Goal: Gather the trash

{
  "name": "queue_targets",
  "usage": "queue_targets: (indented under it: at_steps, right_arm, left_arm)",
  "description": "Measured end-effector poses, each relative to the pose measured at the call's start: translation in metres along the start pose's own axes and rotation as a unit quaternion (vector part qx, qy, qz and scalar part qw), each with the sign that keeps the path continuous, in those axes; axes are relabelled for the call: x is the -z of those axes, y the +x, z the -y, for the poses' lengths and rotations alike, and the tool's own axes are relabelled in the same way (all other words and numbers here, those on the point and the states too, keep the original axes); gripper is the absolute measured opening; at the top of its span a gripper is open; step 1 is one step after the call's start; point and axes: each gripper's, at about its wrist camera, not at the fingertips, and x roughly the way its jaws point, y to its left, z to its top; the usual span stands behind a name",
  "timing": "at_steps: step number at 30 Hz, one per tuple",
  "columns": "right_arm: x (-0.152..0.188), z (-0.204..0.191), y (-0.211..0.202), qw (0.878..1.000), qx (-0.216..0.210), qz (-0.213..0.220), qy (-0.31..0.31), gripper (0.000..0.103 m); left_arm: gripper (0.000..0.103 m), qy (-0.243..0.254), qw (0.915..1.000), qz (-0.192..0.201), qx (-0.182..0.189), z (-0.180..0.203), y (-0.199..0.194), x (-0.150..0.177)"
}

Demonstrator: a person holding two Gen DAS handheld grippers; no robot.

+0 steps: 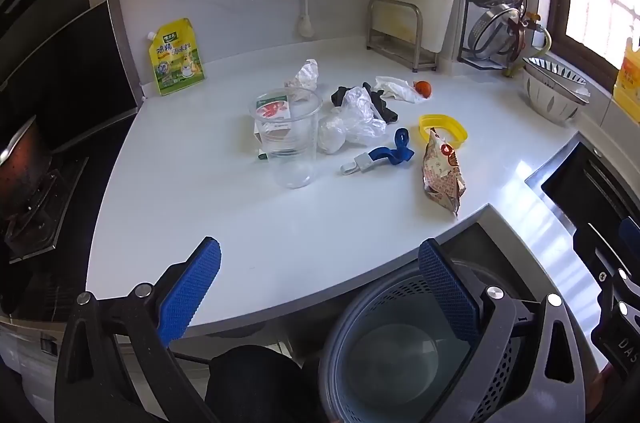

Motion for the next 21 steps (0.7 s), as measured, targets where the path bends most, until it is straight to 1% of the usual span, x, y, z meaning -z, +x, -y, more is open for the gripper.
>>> queue_targets:
  at_steps: [7,8,13,14,21]
  right_arm:
    - [0.0,0.0,-0.003,1.0,-0.001,0.003,0.0,0.095]
    - [-0.001,0.0,-0.003,1.0,-0.001,0.004,0.0,0.095]
    - [0.0,-0.004,-0.011,1.0,-0.002,0.008,-0.002,0.095]
    - [0.0,-0.004,-0.012,1.0,-0.003,0.009,-0.002,0.095]
    - [-0.001,-0.004,-0.014,1.0,-0.004,0.011,-0.001,0.095]
  left_arm:
    - [0.097,-0.002,1.0,0.001,0.0,0.003,-0.001,-0.001]
    - [0.097,-0.003,1.0,0.002,0.0,-0.002,-0.01,-0.001]
    - [0.097,-0.005,1.0,0.002,0.0,-0.001,-0.014,0.0]
    - [0.097,-0.009,0.9999,0.005,0.002,-0.006,-0.009,0.003]
    - [0.097,-0.01,0.9999,0.01,0.002,-0.008,-0.012,0.003]
